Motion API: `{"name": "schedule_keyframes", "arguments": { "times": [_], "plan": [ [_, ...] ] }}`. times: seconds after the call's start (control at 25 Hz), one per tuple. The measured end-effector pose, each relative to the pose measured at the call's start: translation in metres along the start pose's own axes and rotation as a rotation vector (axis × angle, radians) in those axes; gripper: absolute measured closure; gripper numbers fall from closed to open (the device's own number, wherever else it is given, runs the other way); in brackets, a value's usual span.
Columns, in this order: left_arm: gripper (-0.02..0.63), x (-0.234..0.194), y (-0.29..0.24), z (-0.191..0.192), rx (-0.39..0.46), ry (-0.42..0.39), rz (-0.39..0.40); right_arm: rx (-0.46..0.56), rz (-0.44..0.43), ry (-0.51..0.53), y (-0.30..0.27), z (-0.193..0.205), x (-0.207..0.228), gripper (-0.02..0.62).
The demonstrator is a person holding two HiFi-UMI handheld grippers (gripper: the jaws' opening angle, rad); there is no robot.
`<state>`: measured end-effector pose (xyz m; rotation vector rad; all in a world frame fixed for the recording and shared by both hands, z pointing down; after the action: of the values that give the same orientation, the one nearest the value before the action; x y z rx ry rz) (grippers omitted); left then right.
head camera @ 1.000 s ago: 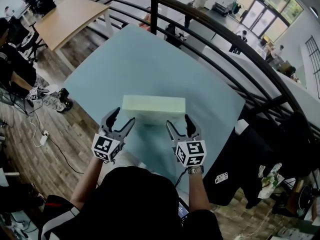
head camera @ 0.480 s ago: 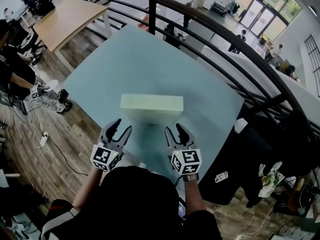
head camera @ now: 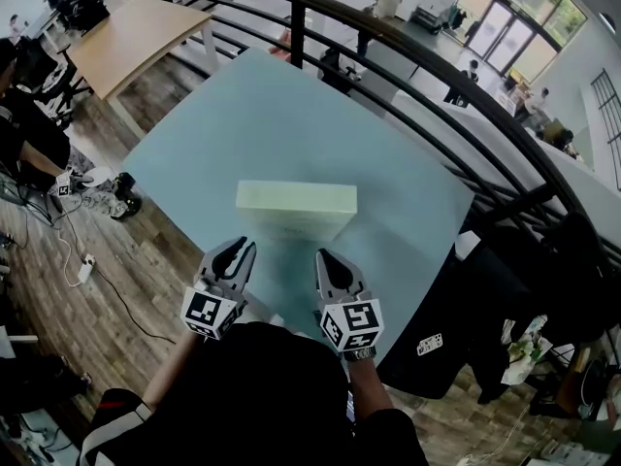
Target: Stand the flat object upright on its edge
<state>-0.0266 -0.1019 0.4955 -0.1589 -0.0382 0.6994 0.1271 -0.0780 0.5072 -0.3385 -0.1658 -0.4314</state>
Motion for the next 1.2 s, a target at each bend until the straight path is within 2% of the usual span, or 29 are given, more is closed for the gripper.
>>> {"name": "schedule_keyframes", "arguments": {
  "times": [0.32,0.64,0.96,1.2],
  "plan": [
    [0.601,-0.001,0.004,-0.022,0.043,0.009,-0.014,0.055,-0.037,0.02,0.003,-0.023,-0.021,0.586],
    [0.603,0.007,0.008,-0.048,0.061,0.023,-0.01,0.113,-0.049,0.032,0.015,-0.054,-0.028,0.587],
    [0.603,0.011,0.018,-0.071,0.106,0.059,-0.009,0.144,-0.044,0.031,0.029,-0.066,-0.033,0.588],
    [0.603,0.019,0.025,-0.064,0.088,0.094,0.0,0.146,-0.019,0.012,0.043,-0.066,-0.032,0.588]
  ]
}}
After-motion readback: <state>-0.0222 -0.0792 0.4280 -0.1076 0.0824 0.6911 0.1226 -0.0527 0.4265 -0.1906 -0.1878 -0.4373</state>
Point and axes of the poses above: the fingertips, and each gripper's own axes: y backward along the fingers, x to its right, z out of its underside, the point moved 1 cm from there along y, backward along the fingers, and after that the axes turned 2 degrees about -x, right-handed, at the moved point
